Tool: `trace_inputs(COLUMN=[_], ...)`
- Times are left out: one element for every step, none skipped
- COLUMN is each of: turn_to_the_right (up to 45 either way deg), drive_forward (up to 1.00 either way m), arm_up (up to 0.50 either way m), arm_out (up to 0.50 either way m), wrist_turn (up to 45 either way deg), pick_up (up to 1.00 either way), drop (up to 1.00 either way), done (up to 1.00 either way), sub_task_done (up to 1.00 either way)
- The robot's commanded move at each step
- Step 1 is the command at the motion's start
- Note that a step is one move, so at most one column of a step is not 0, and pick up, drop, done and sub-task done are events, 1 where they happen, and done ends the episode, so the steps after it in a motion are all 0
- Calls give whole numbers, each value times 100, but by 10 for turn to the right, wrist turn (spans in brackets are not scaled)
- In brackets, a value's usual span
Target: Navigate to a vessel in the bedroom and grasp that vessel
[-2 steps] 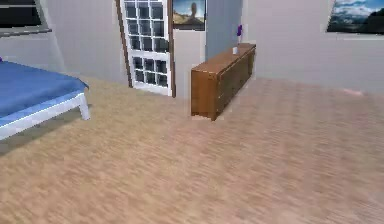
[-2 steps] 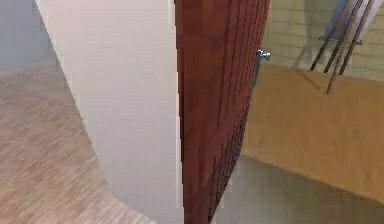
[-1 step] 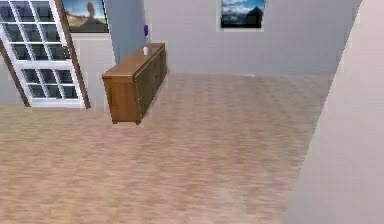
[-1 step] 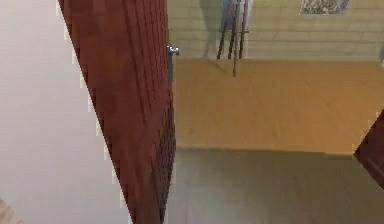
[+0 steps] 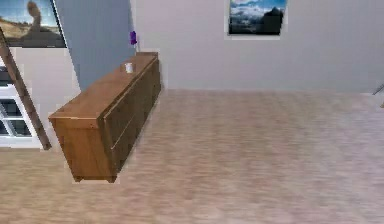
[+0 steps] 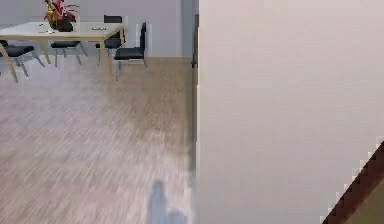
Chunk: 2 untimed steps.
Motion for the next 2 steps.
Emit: trace_inputs(turn_to_the_right=[0,0], drive_forward=[100,100], arm_up=[0,0], arm_out=[0,0], wrist_turn=[0,0], pick_up=[0,0], drop=[0,0], done=[0,0], sub_task_done=[0,0])
